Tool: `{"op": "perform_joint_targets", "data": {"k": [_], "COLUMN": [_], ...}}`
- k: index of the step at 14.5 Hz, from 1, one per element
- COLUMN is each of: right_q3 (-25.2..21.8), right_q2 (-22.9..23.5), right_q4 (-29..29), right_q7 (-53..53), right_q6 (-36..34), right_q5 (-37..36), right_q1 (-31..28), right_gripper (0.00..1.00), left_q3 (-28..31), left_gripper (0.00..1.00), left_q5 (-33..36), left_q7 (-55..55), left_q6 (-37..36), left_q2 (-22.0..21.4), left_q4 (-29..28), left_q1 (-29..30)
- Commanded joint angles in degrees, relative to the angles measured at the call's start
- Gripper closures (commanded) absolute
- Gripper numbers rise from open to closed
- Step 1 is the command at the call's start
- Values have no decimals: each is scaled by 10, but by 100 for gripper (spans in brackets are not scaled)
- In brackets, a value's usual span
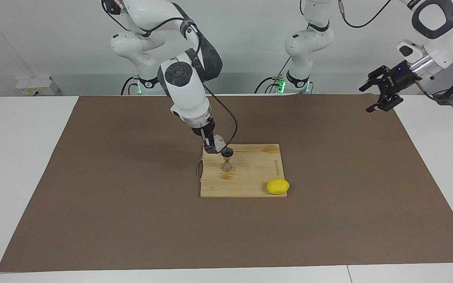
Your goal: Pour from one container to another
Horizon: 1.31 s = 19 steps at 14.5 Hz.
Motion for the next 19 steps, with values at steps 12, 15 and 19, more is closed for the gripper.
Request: {"op": "perform_joint_targets", "data": {"k": [12, 15, 19], "right_q3": [1, 1, 1], "right_q2": [13, 16, 22], "right_q4": [16, 26, 32], "right_q7": [34, 35, 39], "right_q6": [-3, -3, -2], "right_q5": [-54, -56, -73], "right_q1": [16, 19, 21], "right_gripper": [100, 100, 100], "left_q3": [4, 2, -12], "left_gripper": [0, 0, 0], "left_q5": [145, 162, 187], "left_q7": [-570, -691, -807], "left_q6": [80, 81, 90], "left_q2": [-73, -86, -91], "left_q4": [-69, -73, -70], "left_q1": [-168, -197, -193]}}
